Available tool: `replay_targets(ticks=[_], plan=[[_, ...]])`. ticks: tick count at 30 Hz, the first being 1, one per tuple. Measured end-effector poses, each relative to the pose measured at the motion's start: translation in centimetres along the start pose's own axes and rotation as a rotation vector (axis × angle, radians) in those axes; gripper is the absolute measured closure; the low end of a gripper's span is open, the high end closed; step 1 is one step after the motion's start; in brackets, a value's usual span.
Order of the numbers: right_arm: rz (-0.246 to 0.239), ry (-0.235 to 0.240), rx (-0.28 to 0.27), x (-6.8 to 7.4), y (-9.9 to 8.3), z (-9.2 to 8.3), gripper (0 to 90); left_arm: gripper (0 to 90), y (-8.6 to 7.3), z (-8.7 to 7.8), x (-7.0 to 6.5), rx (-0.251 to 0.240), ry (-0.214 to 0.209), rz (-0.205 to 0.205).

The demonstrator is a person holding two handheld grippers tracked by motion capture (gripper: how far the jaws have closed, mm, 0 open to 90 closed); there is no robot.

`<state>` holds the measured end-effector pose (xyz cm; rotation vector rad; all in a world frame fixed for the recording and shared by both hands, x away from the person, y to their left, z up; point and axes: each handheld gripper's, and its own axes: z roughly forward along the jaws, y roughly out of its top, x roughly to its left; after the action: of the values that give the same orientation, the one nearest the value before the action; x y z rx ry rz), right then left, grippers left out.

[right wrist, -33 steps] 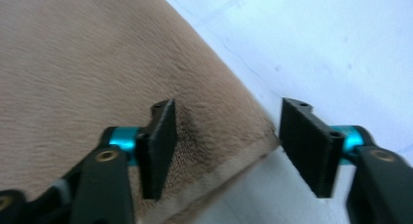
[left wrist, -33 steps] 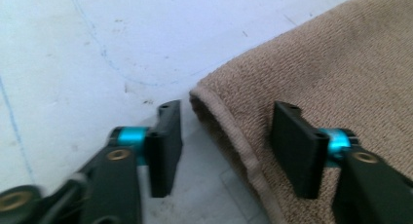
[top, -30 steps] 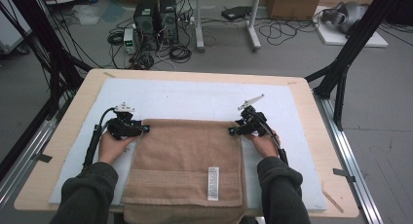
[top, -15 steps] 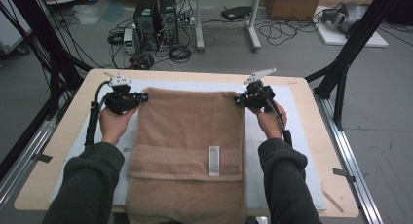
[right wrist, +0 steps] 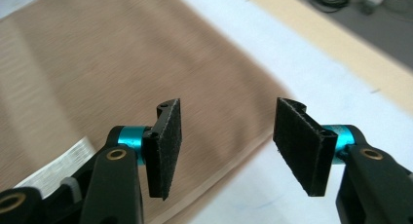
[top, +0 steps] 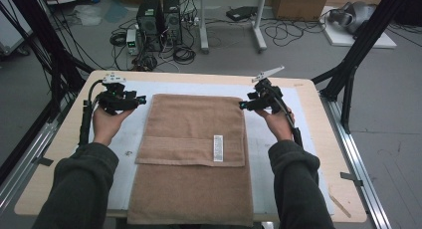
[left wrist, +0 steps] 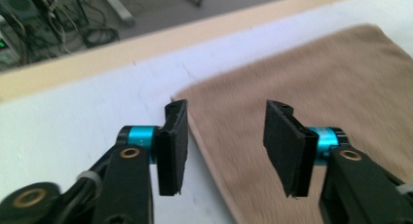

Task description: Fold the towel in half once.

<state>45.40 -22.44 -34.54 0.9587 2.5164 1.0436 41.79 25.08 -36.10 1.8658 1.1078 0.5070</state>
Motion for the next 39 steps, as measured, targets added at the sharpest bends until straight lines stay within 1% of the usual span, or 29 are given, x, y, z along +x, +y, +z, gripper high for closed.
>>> replay_targets(ticks=[2, 3, 4, 6, 7, 8, 9, 10, 11, 12, 13, 15, 16, 17, 18, 19, 21, 22, 24, 26, 27, 29, 30, 31, 32, 33, 35, 36, 39], plan=[[-0.011, 0.024, 0.008, 1.0, -1.0, -0.1, 41.7, 48.9, -1.0, -0.7, -0.4, 0.001, -0.018, 0.011], [-0.018, 0.028, 0.011, 1.5, -1.6, -0.2, 41.5, 46.8, -1.5, -1.0, -0.8, -0.006, -0.028, 0.014], [-0.017, 0.035, 0.029, 2.0, -1.9, -0.3, 40.5, 46.5, -2.0, -1.4, -1.1, 0.005, -0.037, 0.027], [-0.017, 0.062, 0.001, 3.0, -2.9, -0.9, 41.8, 44.8, -3.2, -2.1, -2.0, 0.006, -0.057, 0.053], [-0.031, 0.066, 0.002, 3.7, -3.3, -1.3, 41.4, 45.7, -3.5, -2.4, -2.3, 0.007, -0.056, 0.061], [-0.034, 0.066, -0.003, 4.2, -3.7, -1.5, 41.1, 45.6, -4.1, -2.8, -2.7, -0.003, -0.071, 0.065], [-0.028, 0.084, -0.032, 4.8, -4.1, -1.9, 41.2, 45.6, -4.7, -3.1, -3.2, -0.011, -0.089, 0.068], [-0.032, 0.098, -0.044, 5.3, -4.6, -2.2, 41.1, 45.6, -5.2, -3.5, -3.7, 0.002, -0.092, 0.084], [-0.042, 0.099, -0.047, 5.8, -5.0, -2.5, 41.0, 44.9, -5.7, -3.8, -4.1, 0.002, -0.095, 0.090], [-0.039, 0.108, -0.063, 6.3, -5.4, -2.8, 41.4, 44.0, -6.3, -4.1, -4.4, -0.012, -0.105, 0.085], [-0.036, 0.126, -0.077, 6.7, -5.8, -2.9, 41.7, 44.0, -6.7, -4.4, -4.8, 0.000, -0.114, 0.089], [-0.043, 0.123, -0.077, 7.4, -6.5, -3.0, 41.8, 40.8, -7.7, -4.9, -5.5, -0.003, -0.130, 0.100], [-0.044, 0.134, -0.080, 7.7, -6.9, -2.9, 42.2, 41.1, -8.1, -5.0, -5.8, 0.007, -0.135, 0.111], [-0.046, 0.142, -0.069, 8.0, -7.1, -2.7, 42.3, 40.9, -8.5, -5.0, -6.2, 0.020, -0.137, 0.121], [-0.058, 0.136, -0.055, 8.3, -7.4, -2.6, 42.3, 40.9, -9.0, -5.1, -6.4, 0.025, -0.144, 0.128], [-0.059, 0.139, -0.051, 8.6, -7.7, -2.4, 42.6, 41.8, -9.5, -5.0, -6.6, 0.031, -0.155, 0.131], [-0.059, 0.173, -0.059, 9.1, -8.2, -1.9, 44.3, 47.4, -10.1, -4.6, -6.8, 0.073, -0.177, 0.141], [-0.070, 0.175, -0.049, 9.4, -8.5, -1.6, 45.4, 50.1, -10.4, -4.5, -6.9, 0.078, -0.182, 0.138], [-0.082, 0.177, -0.016, 9.8, -9.1, -0.9, 47.8, 52.6, -11.1, -4.0, -7.0, 0.113, -0.195, 0.141], [-0.086, 0.180, 0.018, 9.9, -9.8, -0.1, 50.5, 56.3, -11.5, -3.7, -7.1, 0.145, -0.194, 0.158], [-0.081, 0.184, 0.025, 9.8, -10.1, 0.3, 51.6, 57.1, -11.6, -3.5, -7.2, 0.162, -0.198, 0.166], [-0.077, 0.180, 0.042, 9.7, -10.7, 0.8, 55.1, 59.9, -11.8, -3.3, -7.4, 0.174, -0.194, 0.190], [-0.078, 0.179, 0.059, 9.6, -10.9, 1.0, 57.1, 63.9, -11.9, -3.2, -7.5, 0.183, -0.194, 0.195], [-0.074, 0.180, 0.074, 9.6, -11.1, 1.3, 59.1, 65.9, -12.0, -3.0, -7.5, 0.187, -0.192, 0.193], [-0.076, 0.178, 0.071, 9.7, -11.3, 1.5, 60.9, 68.0, -12.0, -2.9, -7.4, 0.181, -0.190, 0.192], [-0.083, 0.172, 0.058, 9.7, -11.4, 1.5, 62.7, 70.0, -12.1, -2.9, -7.4, 0.175, -0.191, 0.182], [-0.084, 0.168, 0.058, 9.7, -11.4, 1.6, 65.2, 73.0, -12.1, -2.8, -7.2, 0.170, -0.192, 0.155], [-0.088, 0.162, 0.060, 9.8, -11.4, 1.6, 66.6, 74.6, -12.1, -2.8, -7.3, 0.166, -0.188, 0.149], [-0.091, 0.162, 0.062, 9.9, -11.3, 1.6, 72.9, 78.2, -12.3, -2.9, -7.4, 0.151, -0.181, 0.161]])
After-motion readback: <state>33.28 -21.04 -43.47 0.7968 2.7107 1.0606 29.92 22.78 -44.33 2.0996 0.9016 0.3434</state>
